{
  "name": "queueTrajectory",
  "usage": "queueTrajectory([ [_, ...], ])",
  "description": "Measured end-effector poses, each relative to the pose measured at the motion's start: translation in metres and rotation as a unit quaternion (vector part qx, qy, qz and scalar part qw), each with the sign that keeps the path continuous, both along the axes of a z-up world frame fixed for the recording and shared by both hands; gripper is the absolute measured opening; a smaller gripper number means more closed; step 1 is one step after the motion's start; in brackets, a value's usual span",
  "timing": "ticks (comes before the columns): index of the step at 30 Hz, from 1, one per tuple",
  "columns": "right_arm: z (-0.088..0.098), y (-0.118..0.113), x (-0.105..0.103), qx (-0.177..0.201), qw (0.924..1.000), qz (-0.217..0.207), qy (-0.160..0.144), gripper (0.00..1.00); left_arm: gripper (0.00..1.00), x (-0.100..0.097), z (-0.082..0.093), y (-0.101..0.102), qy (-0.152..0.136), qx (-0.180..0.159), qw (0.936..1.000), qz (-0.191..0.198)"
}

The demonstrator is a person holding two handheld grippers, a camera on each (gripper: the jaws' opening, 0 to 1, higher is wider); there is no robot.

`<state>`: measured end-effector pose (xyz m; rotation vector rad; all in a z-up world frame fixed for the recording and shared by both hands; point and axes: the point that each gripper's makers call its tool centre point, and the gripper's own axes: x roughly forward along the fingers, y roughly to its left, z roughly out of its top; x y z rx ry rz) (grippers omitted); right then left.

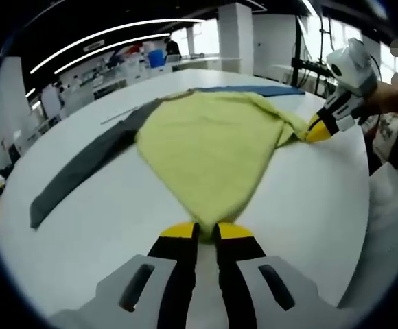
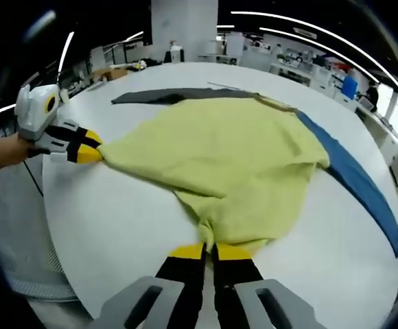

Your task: Fold the garment on the visible template until the final outline fits inside the template.

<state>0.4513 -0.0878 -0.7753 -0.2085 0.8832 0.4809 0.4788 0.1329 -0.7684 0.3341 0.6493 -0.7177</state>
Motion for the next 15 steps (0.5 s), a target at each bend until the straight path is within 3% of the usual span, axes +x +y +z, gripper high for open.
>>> queueTrajectory([
  [3,0.002,-0.002,-0.001,0.009,0.9999,-0.008,0.003,0.00,0.04,0.001,0.000,0.001,-0.002,0.003,1.0000,0.005],
  [5,0.008,-0.002,-0.002,0.033,0.9992,-0.025,0.002,0.00,0.02,0.001,0.001,0.002,0.011,-0.003,0.9998,0.019],
  [11,0.027,-0.013,-0.006,0.051,0.9981,-0.034,-0.007,0.00,0.01,-0.002,0.015,0.001,0.033,-0.025,0.9984,0.039],
  [15,0.038,-0.024,-0.006,0.065,0.9965,-0.051,-0.014,0.00,0.01,-0.007,0.016,0.000,0.045,-0.010,0.9984,0.032],
])
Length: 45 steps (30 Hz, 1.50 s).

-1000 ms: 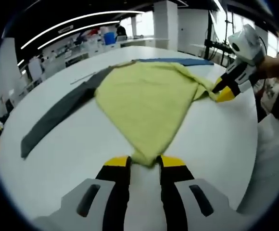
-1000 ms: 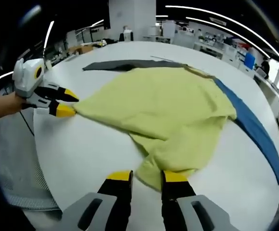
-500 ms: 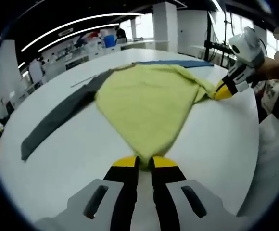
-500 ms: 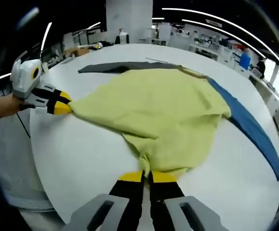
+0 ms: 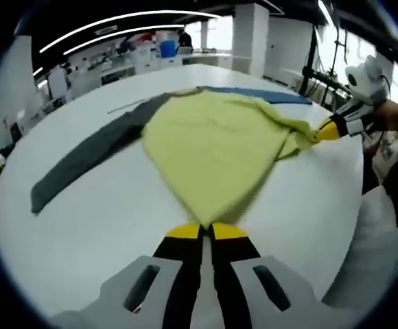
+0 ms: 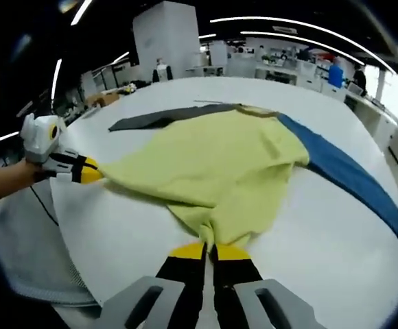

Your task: Fold the garment on the visible template until the final outline fits inside the template.

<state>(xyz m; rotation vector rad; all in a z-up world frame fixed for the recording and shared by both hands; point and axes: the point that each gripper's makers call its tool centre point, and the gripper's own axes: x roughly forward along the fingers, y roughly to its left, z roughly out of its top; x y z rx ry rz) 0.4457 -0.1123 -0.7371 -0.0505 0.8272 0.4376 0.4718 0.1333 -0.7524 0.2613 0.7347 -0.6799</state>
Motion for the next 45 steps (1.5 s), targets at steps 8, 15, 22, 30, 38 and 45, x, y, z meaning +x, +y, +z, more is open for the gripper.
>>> queueTrajectory([
  [8,0.030,-0.027,0.003,0.037,0.9973,-0.055,-0.031,0.00,0.01,-0.004,0.020,-0.001,0.028,-0.020,0.9993,0.014],
  [15,0.040,-0.058,-0.003,0.042,0.9938,-0.098,-0.030,0.00,0.01,-0.004,0.037,-0.001,0.063,-0.083,0.9923,0.068],
  [22,0.036,-0.075,-0.012,0.040,0.9925,-0.114,-0.016,0.00,0.01,-0.014,0.029,0.006,0.105,-0.080,0.9871,0.090],
  [30,0.005,-0.081,-0.025,0.036,0.9901,-0.134,0.021,0.00,0.00,-0.028,0.016,0.005,0.131,-0.077,0.9834,0.099],
  [38,-0.025,-0.089,-0.047,0.047,0.9811,-0.174,0.072,0.00,0.00,-0.041,0.005,0.007,0.136,-0.042,0.9864,0.082],
  [45,-0.033,-0.092,-0.058,0.056,0.9745,-0.194,0.098,0.00,0.00,-0.048,0.001,0.012,0.136,-0.033,0.9865,0.085],
])
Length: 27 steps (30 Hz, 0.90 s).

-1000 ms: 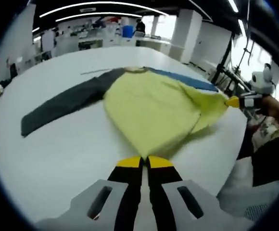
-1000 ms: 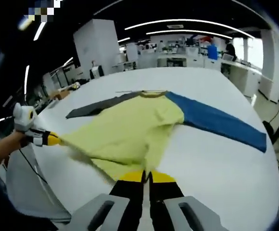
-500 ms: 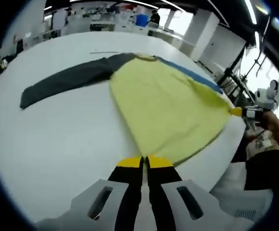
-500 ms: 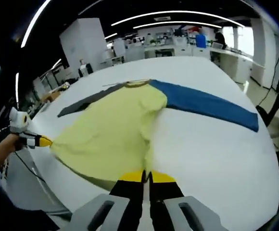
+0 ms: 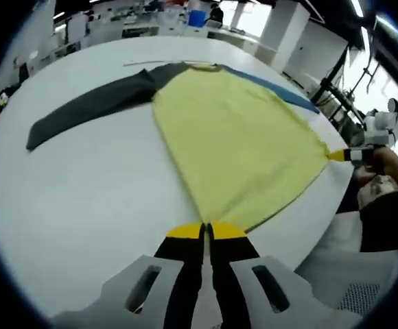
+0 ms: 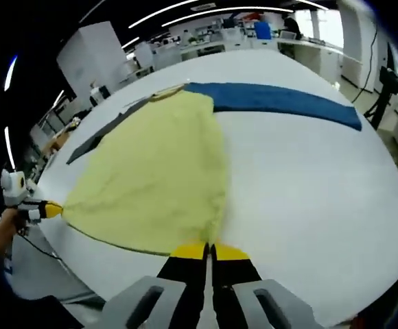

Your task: Fold the garment on the visible template until the final outline fits inside the template.

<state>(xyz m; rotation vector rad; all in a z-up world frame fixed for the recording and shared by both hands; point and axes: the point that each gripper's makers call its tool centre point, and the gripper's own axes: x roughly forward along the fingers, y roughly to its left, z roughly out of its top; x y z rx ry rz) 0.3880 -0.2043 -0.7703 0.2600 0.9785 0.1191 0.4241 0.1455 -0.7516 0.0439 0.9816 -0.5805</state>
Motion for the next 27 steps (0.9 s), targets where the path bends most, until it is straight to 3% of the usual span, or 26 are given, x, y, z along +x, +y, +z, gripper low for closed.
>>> queueTrajectory([
  [5,-0.002,0.003,-0.005,0.010,0.9999,-0.006,0.009,0.00,0.00,-0.005,-0.006,0.003,0.010,0.002,0.9999,0.006],
  [11,-0.003,0.006,-0.012,0.018,0.9996,-0.006,0.022,0.00,0.00,-0.010,-0.013,0.007,0.005,0.029,0.9995,-0.013],
  [19,-0.003,0.002,-0.017,-0.008,0.9994,0.011,0.032,0.01,0.00,-0.009,-0.014,0.009,-0.002,0.035,0.9993,-0.011],
  [22,0.001,-0.004,-0.016,-0.017,0.9994,0.009,0.028,0.12,0.01,-0.009,-0.015,0.013,-0.005,0.046,0.9989,-0.010],
  [27,0.011,-0.003,-0.012,-0.008,0.9997,0.019,0.016,0.20,0.17,-0.007,-0.010,0.018,-0.023,0.047,0.9986,-0.010],
])
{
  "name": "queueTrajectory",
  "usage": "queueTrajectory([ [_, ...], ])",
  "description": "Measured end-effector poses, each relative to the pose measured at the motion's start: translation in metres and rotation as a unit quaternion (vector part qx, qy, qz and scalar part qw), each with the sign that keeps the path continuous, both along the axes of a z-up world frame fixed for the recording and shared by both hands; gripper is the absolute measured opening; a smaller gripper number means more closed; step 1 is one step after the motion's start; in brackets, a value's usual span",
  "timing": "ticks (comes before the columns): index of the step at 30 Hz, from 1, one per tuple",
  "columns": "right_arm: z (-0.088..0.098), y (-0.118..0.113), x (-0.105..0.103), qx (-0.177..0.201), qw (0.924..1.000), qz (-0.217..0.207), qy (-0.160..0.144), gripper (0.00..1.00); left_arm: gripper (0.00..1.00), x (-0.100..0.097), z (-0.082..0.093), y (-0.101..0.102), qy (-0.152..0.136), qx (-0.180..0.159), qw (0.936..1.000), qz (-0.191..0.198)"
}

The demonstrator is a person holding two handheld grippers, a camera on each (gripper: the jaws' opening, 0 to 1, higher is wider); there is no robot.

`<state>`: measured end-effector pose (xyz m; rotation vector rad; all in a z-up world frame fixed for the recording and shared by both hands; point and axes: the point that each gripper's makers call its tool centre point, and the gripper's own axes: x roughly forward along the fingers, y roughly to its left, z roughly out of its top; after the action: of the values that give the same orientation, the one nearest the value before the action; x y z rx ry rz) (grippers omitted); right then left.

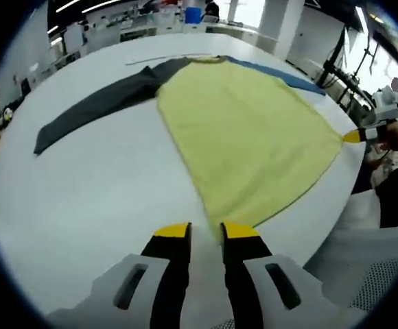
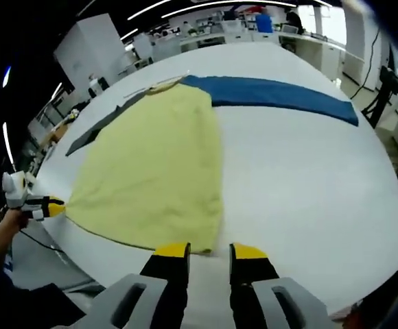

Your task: Fold the garment on the visible template until the final outline fits inside the template.

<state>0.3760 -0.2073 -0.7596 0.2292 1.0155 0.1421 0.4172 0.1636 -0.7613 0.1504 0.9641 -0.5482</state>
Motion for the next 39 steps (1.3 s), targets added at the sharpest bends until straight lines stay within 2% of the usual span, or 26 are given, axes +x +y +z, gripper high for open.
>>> queueTrajectory([
  [5,0.005,-0.004,0.006,-0.019,0.9996,0.017,-0.016,0.26,0.31,0.003,0.003,0.002,-0.012,-0.004,0.9999,0.007],
  [7,0.008,-0.008,0.009,-0.017,0.9996,0.012,-0.019,0.30,0.34,0.004,0.003,0.003,-0.005,-0.018,0.9996,0.020],
  [10,0.014,-0.008,0.014,-0.016,0.9990,0.023,-0.034,0.35,0.42,0.006,0.004,0.002,-0.012,-0.022,0.9996,0.016],
  [17,0.027,-0.011,0.030,-0.005,0.9969,0.044,-0.065,0.58,0.63,0.012,0.009,-0.005,-0.033,-0.031,0.9989,0.000],
  [19,0.030,-0.014,0.035,-0.010,0.9957,0.054,-0.074,0.64,0.67,0.013,0.009,-0.005,-0.032,-0.030,0.9991,0.002],
  [23,0.037,-0.022,0.046,-0.004,0.9948,0.056,-0.085,0.77,0.75,0.018,0.013,-0.008,-0.046,-0.031,0.9984,-0.004],
  [27,0.043,-0.038,0.058,-0.016,0.9939,0.057,-0.094,0.83,0.84,0.021,0.019,-0.014,-0.053,-0.042,0.9977,-0.008],
  [31,0.047,-0.053,0.068,-0.030,0.9927,0.064,-0.098,0.86,0.94,0.024,0.020,-0.015,-0.067,-0.033,0.9971,-0.016],
  [39,0.050,-0.095,0.091,-0.054,0.9910,0.055,-0.110,0.93,0.99,0.027,0.027,-0.020,-0.079,-0.036,0.9958,-0.029],
])
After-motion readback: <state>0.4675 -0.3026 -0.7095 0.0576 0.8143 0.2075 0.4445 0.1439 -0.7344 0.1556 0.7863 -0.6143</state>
